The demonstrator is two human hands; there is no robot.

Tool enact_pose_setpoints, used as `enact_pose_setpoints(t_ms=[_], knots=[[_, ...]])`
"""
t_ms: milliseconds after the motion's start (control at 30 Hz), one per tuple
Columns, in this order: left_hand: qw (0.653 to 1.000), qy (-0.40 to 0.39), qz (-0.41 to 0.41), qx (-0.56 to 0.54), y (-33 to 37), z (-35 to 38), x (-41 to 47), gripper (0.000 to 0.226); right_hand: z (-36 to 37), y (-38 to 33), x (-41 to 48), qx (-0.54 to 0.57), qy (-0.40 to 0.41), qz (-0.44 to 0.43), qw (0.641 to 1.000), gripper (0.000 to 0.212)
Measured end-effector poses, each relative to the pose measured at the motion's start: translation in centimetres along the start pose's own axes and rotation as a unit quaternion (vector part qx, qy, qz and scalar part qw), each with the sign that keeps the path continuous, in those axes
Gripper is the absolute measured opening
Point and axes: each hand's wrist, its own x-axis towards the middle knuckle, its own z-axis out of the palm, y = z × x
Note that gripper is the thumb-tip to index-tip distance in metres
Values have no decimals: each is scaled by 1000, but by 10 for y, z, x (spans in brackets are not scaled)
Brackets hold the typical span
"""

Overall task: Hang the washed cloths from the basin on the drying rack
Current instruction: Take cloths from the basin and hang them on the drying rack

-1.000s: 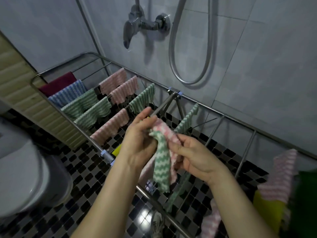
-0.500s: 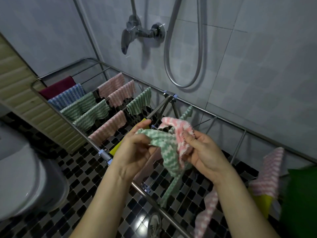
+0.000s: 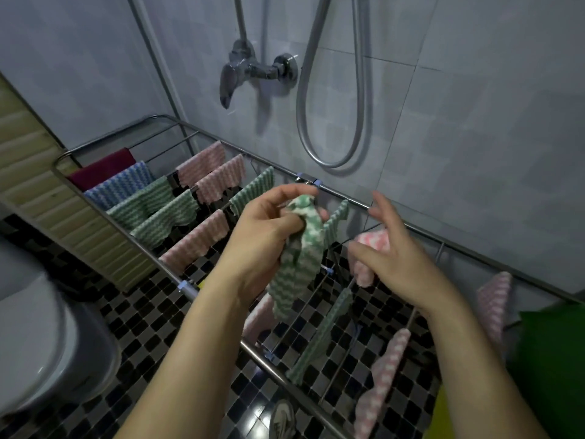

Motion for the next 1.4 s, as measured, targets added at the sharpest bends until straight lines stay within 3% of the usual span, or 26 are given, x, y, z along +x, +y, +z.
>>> enact_pose_setpoints(t_ms=[100,167,233,367,467,600,733,833,967,1100,1167,1300,1400], knots=[[998,-34,29,53,-1,13,10,45,-8,-12,2,220,-128,-16,967,48],[994,-57,39,84,-3,20,14,48,-9,-11,6,266,-184,-30,946,46],[991,-52,51,111,-5,25,17,45,-7,-7,9,237,-165,-43,956,41],[978,17,88,187,-10,24,21,25,-14,7,11,198,-60,-31,978,6],[971,54,113,205,-11,20,25,19,-19,12,10,166,-51,-35,984,2],[968,-21,90,234,-12,29,25,14,-18,6,9,192,-118,-37,974,39],[969,-73,84,222,-16,35,27,18,-19,-4,10,210,-102,-22,972,31],[965,-80,82,237,-18,34,28,23,-27,0,10,159,-74,15,984,17],[918,-95,96,373,-20,31,31,34,-43,4,6,73,-27,26,997,22],[816,-128,107,554,-27,32,34,25,-62,7,0,-56,10,7,998,13],[785,-136,102,596,-35,37,36,19,-71,13,-3,-75,24,11,997,11],[799,-127,97,580,-49,39,46,23,-88,26,-9,-76,56,16,995,6],[887,-105,55,446,-57,42,54,27,-99,40,-10,-62,79,17,995,8]])
